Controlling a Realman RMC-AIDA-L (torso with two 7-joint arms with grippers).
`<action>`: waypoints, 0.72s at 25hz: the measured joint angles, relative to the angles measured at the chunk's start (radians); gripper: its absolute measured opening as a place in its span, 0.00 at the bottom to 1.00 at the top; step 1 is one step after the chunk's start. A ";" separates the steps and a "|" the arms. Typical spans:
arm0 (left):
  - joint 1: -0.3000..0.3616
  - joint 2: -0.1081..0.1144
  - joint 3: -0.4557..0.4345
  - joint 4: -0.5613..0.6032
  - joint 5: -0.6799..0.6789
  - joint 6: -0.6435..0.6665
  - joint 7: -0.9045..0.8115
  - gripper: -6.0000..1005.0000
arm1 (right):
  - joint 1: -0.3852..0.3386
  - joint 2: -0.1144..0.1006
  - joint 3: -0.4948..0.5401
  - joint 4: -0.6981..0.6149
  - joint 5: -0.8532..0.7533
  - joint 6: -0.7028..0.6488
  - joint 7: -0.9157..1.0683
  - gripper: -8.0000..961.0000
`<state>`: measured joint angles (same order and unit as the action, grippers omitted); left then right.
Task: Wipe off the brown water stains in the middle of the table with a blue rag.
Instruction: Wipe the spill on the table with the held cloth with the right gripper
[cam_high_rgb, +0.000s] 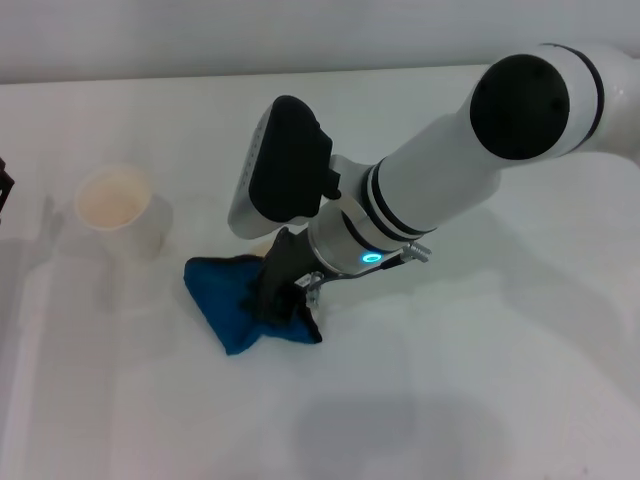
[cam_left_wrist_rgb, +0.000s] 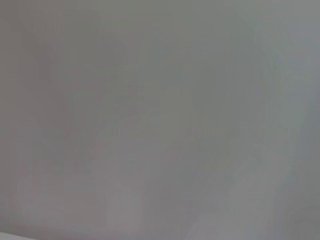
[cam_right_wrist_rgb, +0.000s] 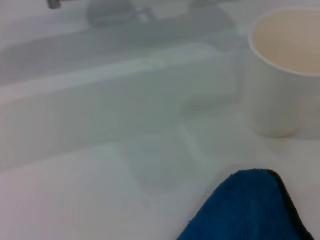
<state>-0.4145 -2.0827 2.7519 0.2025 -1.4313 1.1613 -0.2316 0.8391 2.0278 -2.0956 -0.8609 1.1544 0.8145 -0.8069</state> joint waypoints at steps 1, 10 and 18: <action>0.000 0.000 0.000 0.000 0.000 0.000 0.000 0.87 | -0.002 0.000 -0.009 0.003 0.001 -0.019 0.000 0.17; -0.003 0.000 0.000 0.000 0.000 0.000 0.000 0.87 | -0.025 0.000 -0.049 0.020 0.001 -0.139 0.012 0.17; -0.003 0.001 0.000 0.001 0.000 0.000 0.000 0.87 | -0.019 -0.002 0.040 0.118 -0.046 -0.189 0.013 0.17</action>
<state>-0.4172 -2.0816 2.7519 0.2036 -1.4312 1.1613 -0.2316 0.8205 2.0258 -2.0554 -0.7425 1.1089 0.6255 -0.7940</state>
